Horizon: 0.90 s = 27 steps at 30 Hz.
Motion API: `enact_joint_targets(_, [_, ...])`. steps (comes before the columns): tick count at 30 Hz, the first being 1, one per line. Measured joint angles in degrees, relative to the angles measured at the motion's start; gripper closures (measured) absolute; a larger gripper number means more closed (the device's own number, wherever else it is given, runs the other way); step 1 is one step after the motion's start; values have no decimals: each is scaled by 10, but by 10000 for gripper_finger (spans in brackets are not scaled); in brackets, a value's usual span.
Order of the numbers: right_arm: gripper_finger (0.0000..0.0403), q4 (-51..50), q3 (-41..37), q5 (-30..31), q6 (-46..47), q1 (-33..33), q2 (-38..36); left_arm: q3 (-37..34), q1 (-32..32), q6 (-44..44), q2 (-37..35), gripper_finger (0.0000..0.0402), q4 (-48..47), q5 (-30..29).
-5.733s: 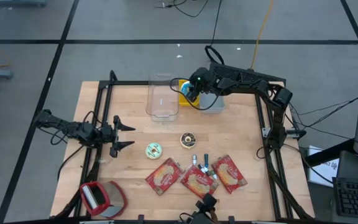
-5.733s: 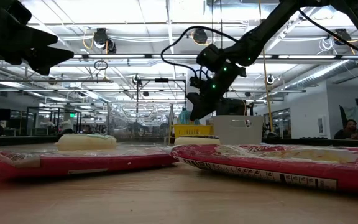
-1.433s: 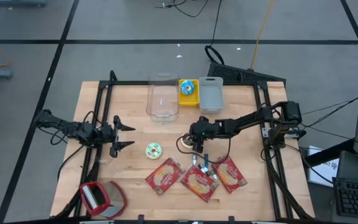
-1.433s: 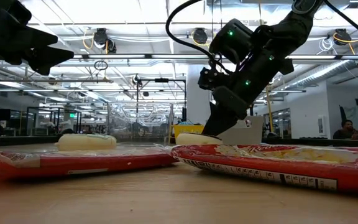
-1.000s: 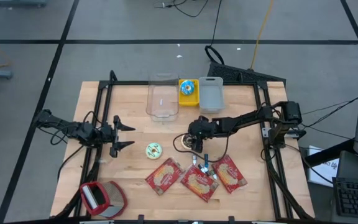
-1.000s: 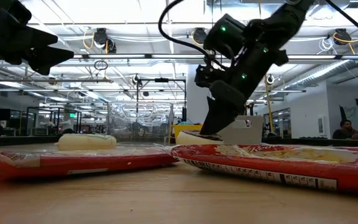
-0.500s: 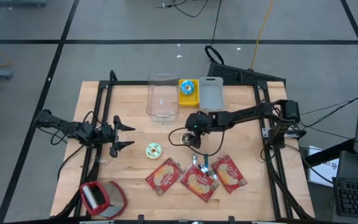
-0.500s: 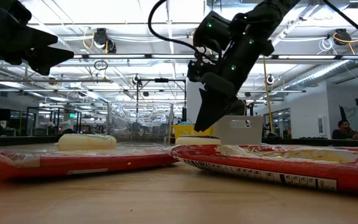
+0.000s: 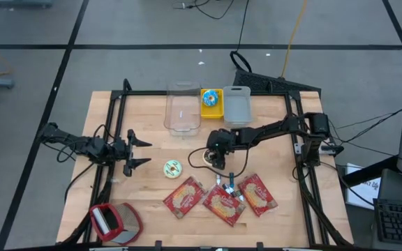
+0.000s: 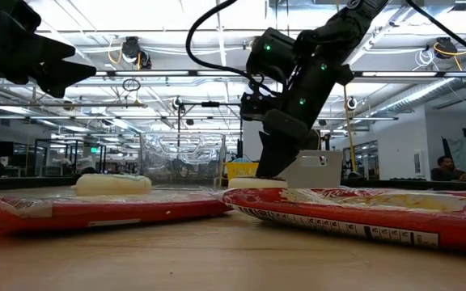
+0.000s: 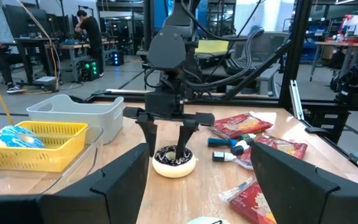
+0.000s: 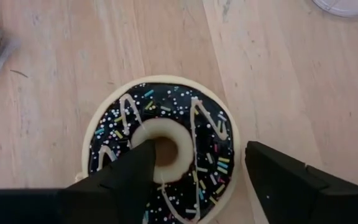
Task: Pick & Place Food Item
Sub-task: Put the black donut into the yellow bin
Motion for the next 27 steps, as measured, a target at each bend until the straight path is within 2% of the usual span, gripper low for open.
enact_joint_targets(14, [294, 0, 0, 1, -9, 0, 0, 0, 0, 0, 0, 117, 0, 0])
enact_joint_targets(27, [353, 4, 0, 0, -10, -3, 0, 0, 0, 0, 0, 117, 0, 0])
